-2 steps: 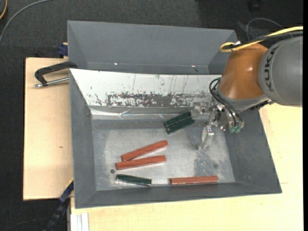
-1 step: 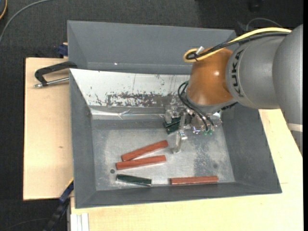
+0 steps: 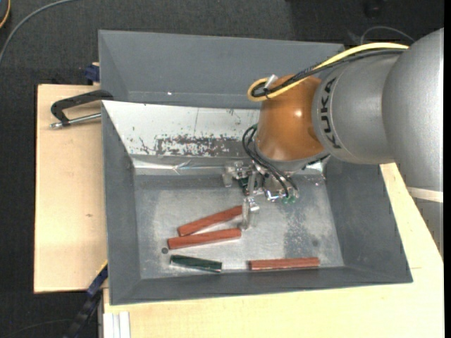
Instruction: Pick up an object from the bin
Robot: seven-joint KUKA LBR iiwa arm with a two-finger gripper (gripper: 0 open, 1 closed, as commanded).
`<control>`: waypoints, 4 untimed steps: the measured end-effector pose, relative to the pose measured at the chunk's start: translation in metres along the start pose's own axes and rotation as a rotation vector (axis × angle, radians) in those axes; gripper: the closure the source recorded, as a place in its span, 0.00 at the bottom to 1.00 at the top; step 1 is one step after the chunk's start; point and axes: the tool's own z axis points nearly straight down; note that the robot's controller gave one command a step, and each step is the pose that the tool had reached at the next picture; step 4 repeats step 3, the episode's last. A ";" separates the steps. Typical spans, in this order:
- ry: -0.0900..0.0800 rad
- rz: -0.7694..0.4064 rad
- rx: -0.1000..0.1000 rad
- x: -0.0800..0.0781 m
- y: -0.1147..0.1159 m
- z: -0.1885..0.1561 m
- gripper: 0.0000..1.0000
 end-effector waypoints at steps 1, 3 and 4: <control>0.000 0.003 0.002 0.000 -0.002 0.000 1.00; -0.014 -0.247 0.005 0.011 0.009 -0.249 1.00; -0.014 -0.247 0.005 0.011 0.009 -0.249 1.00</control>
Offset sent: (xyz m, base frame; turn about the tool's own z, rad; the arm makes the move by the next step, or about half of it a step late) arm 0.0000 0.0000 0.0000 0.0000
